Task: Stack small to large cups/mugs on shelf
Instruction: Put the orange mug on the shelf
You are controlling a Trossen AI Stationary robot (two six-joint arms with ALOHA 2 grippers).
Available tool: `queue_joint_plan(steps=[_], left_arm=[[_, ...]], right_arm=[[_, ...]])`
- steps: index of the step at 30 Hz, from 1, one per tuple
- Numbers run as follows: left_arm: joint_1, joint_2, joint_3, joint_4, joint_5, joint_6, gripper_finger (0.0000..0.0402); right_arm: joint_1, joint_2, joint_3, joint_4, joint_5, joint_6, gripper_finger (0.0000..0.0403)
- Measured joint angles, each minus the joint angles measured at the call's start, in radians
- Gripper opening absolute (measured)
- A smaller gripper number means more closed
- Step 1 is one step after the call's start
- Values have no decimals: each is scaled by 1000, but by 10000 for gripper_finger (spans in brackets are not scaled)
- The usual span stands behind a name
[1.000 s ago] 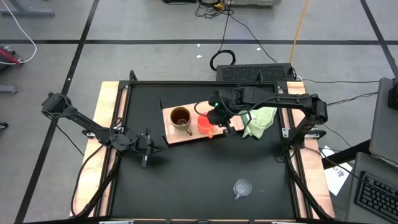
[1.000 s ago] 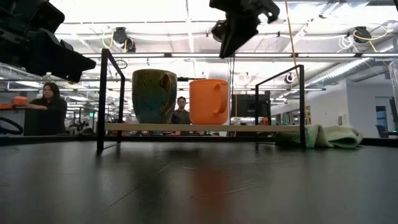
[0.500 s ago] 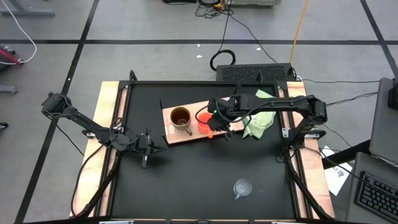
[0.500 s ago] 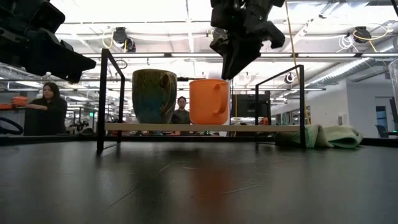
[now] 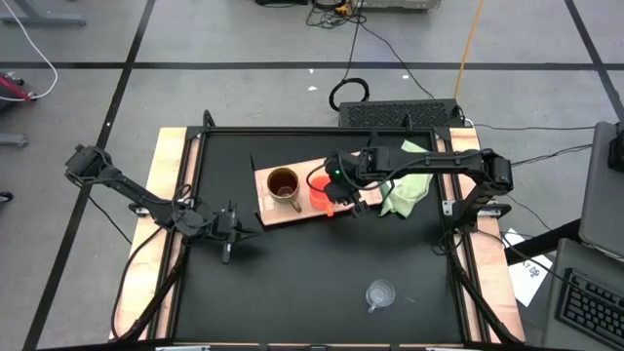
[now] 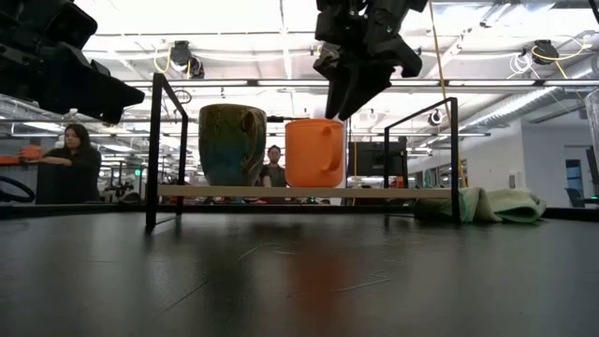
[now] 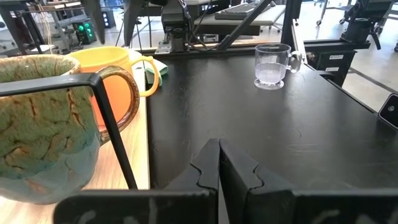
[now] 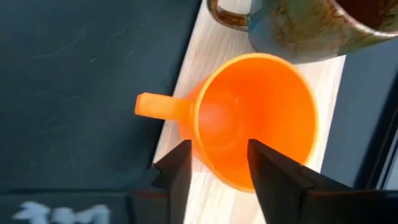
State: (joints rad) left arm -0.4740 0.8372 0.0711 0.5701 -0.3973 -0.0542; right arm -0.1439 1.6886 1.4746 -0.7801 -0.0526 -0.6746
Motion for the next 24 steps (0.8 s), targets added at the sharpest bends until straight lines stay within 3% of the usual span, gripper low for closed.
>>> queue_joint_plan(steps=[8, 24], left_arm=[[0, 0, 0, -4, 0, 7, 10], [0, 0, 0, -8, -1, 5, 10]], right_arm=[[-12, 0, 0, 4, 0, -3, 201], [-14, 0, -55, 54, -30, -40, 188]])
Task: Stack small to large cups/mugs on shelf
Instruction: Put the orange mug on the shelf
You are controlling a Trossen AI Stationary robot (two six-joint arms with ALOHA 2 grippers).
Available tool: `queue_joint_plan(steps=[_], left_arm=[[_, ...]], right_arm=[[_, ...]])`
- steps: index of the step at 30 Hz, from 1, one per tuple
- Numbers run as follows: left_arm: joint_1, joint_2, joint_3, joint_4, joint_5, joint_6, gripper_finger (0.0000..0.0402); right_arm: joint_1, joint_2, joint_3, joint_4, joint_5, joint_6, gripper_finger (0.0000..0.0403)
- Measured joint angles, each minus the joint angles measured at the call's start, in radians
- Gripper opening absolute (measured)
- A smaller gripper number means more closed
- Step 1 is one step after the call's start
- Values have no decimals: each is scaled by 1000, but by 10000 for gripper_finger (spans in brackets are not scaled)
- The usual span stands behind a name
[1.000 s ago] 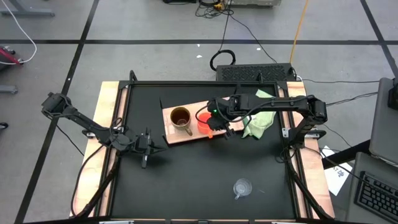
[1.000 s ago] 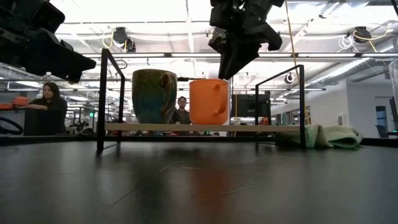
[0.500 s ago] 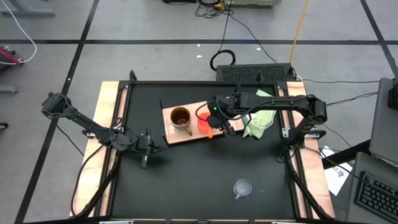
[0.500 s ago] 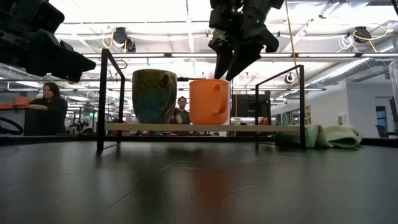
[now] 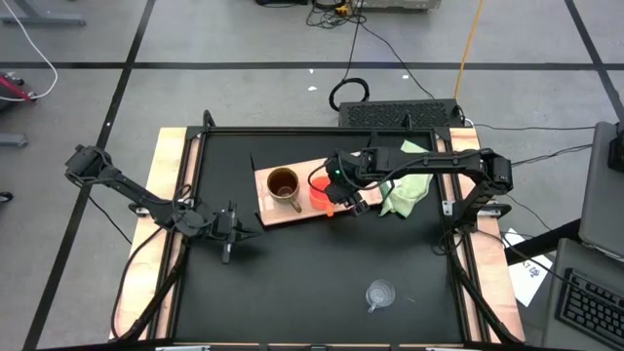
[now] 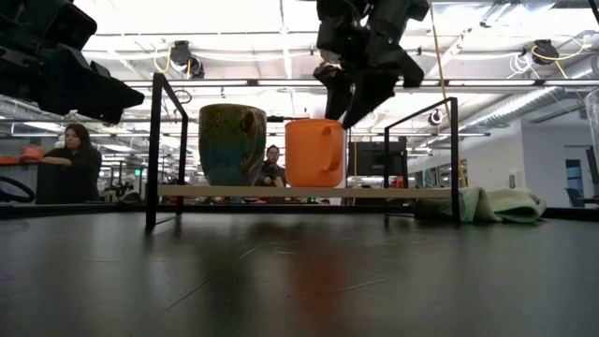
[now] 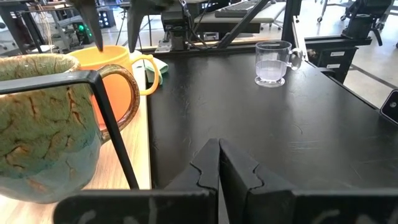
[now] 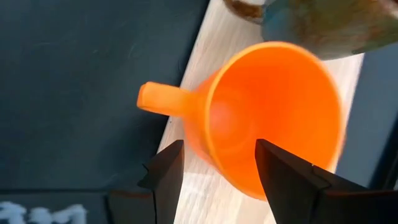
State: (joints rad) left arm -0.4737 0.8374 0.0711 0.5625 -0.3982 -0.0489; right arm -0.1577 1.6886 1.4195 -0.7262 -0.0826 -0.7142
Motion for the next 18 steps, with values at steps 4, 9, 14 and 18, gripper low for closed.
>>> queue_joint_plan(steps=[4, 9, 14, 18], left_arm=[[0, 0, 0, 0, 0, -1, 10], [0, 0, 0, 1, 0, -1, 10], [0, 0, 0, 1, 0, -1, 10], [0, 0, 0, 1, -1, -1, 10]], right_arm=[[-4, 1, -27, 27, 1, -9, 187], [-8, 0, -49, 47, 3, -12, 187], [-7, 0, -52, 64, 3, -12, 177], [-7, 0, -52, 77, 3, -12, 146]])
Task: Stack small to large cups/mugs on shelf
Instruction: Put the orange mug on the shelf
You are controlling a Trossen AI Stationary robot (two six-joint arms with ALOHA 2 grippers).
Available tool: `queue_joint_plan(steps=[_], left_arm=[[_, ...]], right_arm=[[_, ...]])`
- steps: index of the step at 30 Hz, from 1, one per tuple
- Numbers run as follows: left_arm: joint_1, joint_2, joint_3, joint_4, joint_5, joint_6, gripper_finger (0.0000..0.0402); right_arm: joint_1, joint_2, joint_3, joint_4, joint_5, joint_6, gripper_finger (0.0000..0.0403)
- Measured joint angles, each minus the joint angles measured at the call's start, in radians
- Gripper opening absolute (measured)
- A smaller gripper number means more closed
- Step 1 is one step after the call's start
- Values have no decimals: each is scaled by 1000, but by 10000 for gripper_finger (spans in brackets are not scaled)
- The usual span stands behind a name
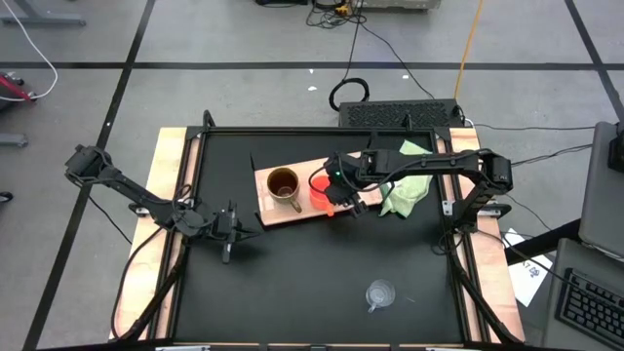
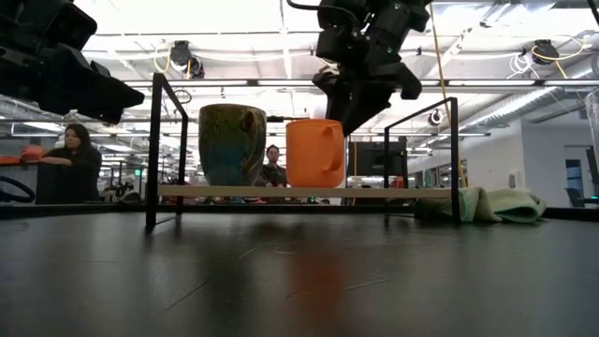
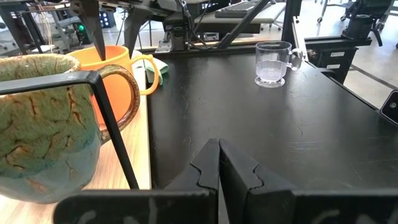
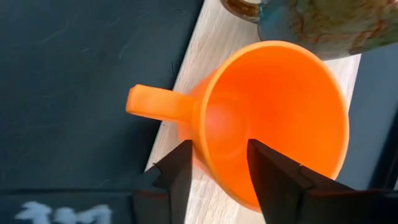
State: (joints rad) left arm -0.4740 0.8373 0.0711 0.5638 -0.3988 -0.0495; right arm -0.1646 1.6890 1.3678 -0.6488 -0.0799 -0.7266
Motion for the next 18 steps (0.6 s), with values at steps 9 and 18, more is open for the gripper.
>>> queue_joint_plan(steps=[9, 18], left_arm=[[0, 0, 0, -3, 0, 1, 10], [0, 0, 0, -11, 0, -6, 10]], right_arm=[[0, 0, 0, 33, 0, 6, 60], [0, 0, 0, 31, 1, 5, 7]])
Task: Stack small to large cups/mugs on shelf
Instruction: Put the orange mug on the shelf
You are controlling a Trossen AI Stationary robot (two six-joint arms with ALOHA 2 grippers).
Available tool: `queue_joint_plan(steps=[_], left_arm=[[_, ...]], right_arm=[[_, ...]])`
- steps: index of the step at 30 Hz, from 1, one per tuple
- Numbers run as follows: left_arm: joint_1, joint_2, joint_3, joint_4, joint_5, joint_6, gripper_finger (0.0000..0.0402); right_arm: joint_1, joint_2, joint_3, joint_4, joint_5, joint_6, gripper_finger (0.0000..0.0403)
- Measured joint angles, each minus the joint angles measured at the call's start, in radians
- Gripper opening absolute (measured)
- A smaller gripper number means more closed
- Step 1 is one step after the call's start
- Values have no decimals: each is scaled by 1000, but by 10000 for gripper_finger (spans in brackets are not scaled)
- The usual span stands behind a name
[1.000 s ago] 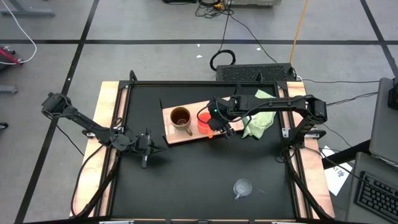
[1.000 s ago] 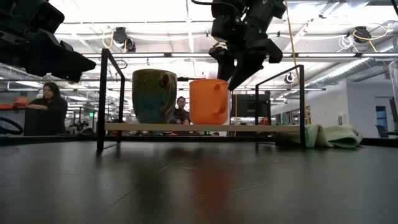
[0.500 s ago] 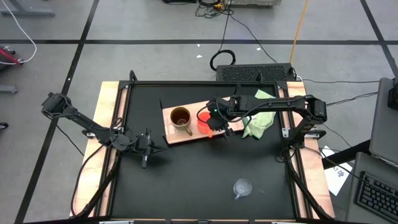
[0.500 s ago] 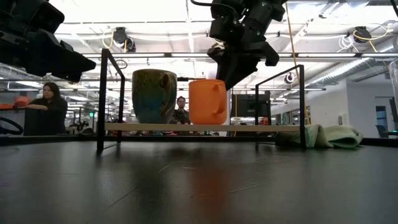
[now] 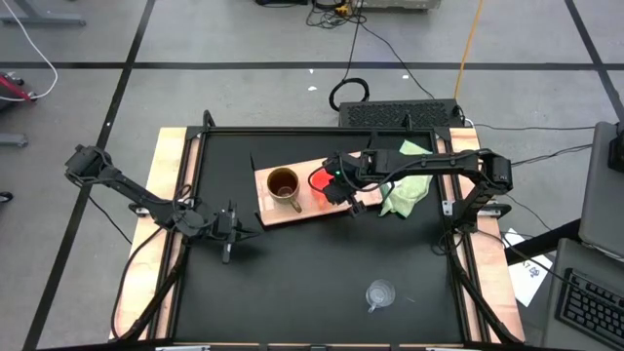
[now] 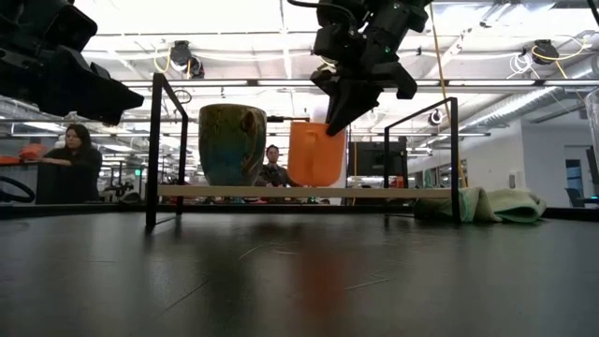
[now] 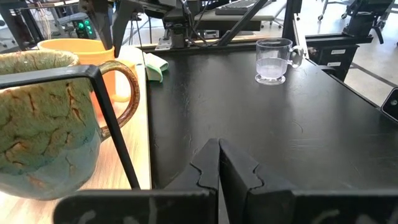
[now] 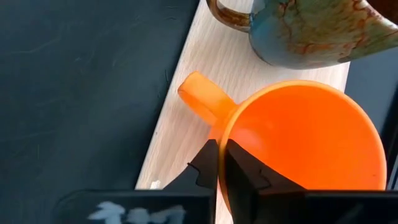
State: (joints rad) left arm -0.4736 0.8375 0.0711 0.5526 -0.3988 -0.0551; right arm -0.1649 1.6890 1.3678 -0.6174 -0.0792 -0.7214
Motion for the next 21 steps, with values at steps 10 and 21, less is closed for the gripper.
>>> queue_joint_plan(steps=[10, 21], left_arm=[[0, 0, 0, -1, 0, -3, 10], [0, 0, 0, 2, -13, 6, 10]], right_arm=[[0, 0, 0, -5, 0, -104, 3], [0, 0, 76, -134, -45, -201, 1]])
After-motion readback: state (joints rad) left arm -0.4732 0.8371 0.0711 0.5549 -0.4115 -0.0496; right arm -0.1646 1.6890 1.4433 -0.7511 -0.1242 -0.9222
